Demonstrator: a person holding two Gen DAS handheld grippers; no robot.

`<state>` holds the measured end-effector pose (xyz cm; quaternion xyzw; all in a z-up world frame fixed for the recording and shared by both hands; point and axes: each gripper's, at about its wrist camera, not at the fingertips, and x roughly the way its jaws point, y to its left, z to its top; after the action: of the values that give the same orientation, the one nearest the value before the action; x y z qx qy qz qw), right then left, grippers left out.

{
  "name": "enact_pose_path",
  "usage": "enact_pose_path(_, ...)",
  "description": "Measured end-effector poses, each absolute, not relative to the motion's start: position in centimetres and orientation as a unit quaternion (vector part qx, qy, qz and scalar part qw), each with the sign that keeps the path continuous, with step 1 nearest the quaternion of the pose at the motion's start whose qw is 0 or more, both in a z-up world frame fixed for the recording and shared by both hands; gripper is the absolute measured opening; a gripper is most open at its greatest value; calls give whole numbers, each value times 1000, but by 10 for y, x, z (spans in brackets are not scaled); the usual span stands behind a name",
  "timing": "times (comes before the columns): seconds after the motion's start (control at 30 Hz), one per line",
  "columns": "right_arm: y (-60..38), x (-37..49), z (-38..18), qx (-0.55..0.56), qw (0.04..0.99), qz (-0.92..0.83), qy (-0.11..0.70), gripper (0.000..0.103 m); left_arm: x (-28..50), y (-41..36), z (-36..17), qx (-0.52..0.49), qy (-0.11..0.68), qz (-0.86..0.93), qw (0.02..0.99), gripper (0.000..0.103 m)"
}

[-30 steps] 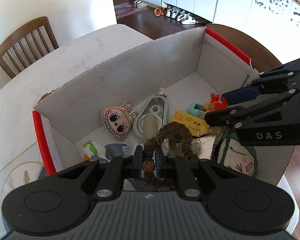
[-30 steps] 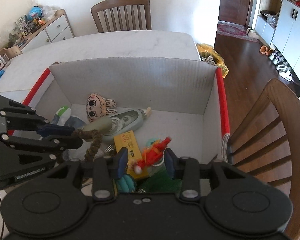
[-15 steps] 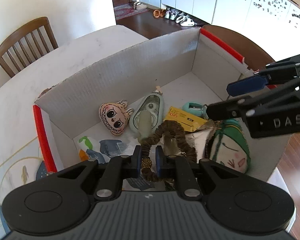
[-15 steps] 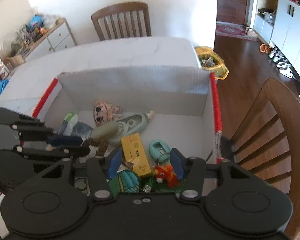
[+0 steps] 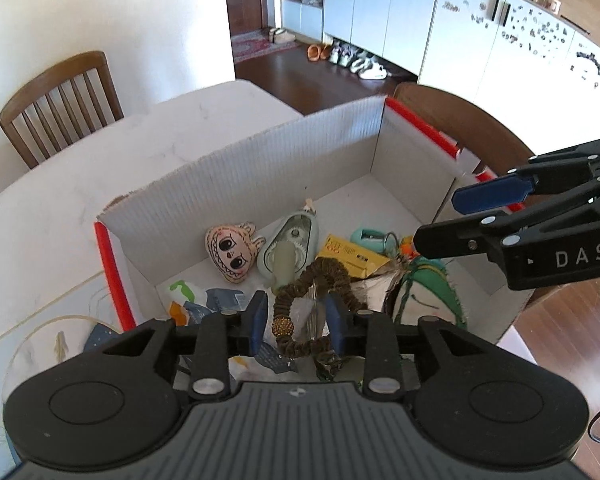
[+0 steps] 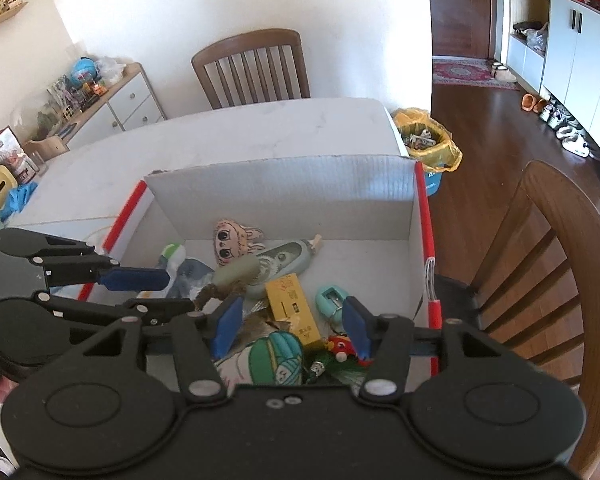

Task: Organize objects
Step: 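Open the right gripper then the left to drop the keychain and rope ring, then withdraw both tools up from the red box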

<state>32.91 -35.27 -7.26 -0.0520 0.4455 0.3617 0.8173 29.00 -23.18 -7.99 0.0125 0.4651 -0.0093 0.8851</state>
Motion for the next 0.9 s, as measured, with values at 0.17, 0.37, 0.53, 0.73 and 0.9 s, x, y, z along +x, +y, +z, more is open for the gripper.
enact_pose_path(0.17,-357,319,-61,-41,827,364,426,64,278,-230,-67,9,444,-6,896,56)
enact_pose_path(0.37,-363,305,-50,-30,834,369,408,66,264,-224,-52,-3,424,-10,905,57)
enact_pose_path(0.53,-363,288,-40,-23,844,370,387,73,251,-216,-39,-11,402,-10,915,65)
enact_pose_path(0.73,-360,264,-29,-17,856,365,367,78,231,-203,-26,-18,379,-10,925,76)
enact_pose_path(0.9,-356,247,-24,-9,866,356,351,86,213,-191,-20,-16,362,-13,932,86)
